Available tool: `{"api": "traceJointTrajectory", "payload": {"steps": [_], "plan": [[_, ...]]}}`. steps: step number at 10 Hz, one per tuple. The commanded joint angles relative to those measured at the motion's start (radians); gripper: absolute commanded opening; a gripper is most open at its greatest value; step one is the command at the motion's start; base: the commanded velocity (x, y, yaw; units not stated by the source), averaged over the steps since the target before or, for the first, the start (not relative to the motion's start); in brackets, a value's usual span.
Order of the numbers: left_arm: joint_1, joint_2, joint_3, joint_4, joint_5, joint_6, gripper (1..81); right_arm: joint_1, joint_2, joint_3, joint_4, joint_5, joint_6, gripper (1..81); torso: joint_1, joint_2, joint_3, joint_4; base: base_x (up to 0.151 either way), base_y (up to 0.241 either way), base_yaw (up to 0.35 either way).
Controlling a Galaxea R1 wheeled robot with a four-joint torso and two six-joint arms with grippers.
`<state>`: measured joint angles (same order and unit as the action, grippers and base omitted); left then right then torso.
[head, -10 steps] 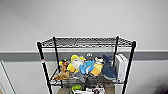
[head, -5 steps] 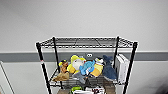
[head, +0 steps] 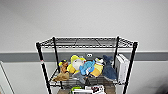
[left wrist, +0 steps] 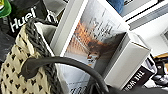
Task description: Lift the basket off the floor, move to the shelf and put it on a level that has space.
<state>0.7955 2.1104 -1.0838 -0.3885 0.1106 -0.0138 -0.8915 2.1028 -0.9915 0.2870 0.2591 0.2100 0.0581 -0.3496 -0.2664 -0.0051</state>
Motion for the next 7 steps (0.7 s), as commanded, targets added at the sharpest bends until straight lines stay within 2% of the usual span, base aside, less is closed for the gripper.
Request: {"api": "traceJointTrajectory", "payload": {"steps": [1,7], "plan": [[-0.178,-0.045,0.166,0.011,-0.002,0.0,1.0,0.165,-0.033,0.145,-0.058,-0.011,0.008,1.0,0.0,0.0,0.0,0.0,0.0,0.0,0.0],[-0.27,-0.15,0.303,0.002,-0.016,-0.009,1.0,0.242,-0.09,0.225,-0.054,-0.003,0.011,1.0,0.0,0.0,0.0,0.0,0.0,0.0,0.0]]}}
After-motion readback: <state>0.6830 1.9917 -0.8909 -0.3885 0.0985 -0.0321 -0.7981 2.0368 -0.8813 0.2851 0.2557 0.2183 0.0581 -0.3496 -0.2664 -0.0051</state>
